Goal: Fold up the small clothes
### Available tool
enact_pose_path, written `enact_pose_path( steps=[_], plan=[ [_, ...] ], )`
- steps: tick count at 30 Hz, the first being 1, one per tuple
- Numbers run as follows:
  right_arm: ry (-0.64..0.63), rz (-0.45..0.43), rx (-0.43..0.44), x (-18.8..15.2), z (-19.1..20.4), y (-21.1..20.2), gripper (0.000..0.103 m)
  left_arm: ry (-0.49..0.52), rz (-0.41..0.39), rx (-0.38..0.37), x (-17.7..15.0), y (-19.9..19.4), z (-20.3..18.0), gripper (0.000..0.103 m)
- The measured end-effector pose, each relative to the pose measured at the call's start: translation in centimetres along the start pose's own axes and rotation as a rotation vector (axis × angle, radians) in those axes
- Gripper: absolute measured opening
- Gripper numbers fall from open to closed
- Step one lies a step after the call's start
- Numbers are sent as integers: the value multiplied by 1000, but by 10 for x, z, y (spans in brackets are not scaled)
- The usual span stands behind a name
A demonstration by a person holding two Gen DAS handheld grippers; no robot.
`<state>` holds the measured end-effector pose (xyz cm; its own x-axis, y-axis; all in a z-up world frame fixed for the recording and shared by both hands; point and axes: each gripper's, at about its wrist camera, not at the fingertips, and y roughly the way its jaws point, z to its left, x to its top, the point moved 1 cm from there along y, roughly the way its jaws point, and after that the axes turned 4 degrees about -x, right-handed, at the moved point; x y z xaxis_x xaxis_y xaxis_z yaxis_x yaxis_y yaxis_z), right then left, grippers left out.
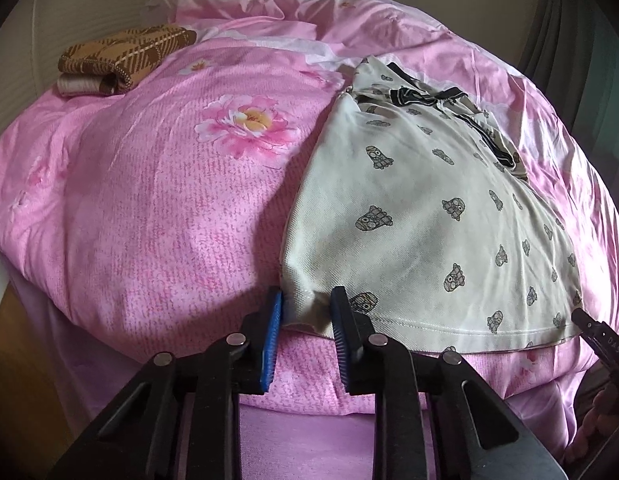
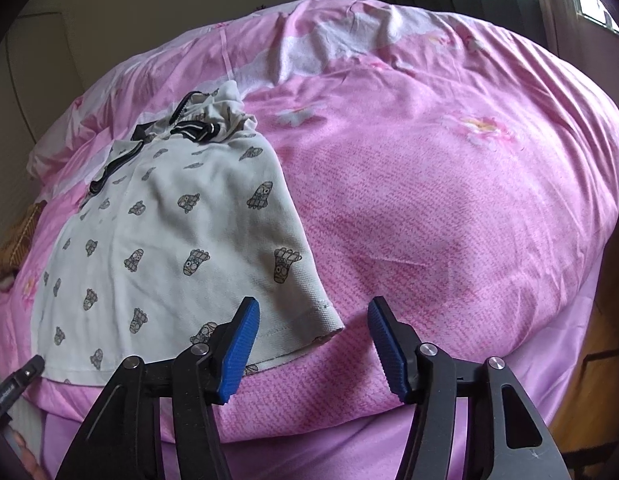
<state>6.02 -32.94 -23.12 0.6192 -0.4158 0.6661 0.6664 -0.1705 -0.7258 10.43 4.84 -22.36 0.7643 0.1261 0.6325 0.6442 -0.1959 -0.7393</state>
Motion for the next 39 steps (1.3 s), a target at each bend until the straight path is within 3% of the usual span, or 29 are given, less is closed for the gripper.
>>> enact_pose_path(
  steps=[6,12,13,15,18,28,39],
  plan=[
    [4,12,9,1,-1,3,51,-20,-5,59,-1,-1,4,26],
    [4,16,12,0,-1,4,51,-20,10,47,-2,2,5,27],
    [4,16,15,0,-1,4,49,-19,10,41,-2,3,4,20],
    [5,24,29,0,-1,4,20,-11,11,23,-2,3,1,10],
    [27,31,51,0,-4,5,9,-11,-4,17,-2,-1,-1,7],
    [29,-101,80,18,3,-38,7,-36,-87,1,14,-28,3,6],
    [47,-255,166,95,24,-88,7,-38,-257,-60,92,-68,-16,6]
  ],
)
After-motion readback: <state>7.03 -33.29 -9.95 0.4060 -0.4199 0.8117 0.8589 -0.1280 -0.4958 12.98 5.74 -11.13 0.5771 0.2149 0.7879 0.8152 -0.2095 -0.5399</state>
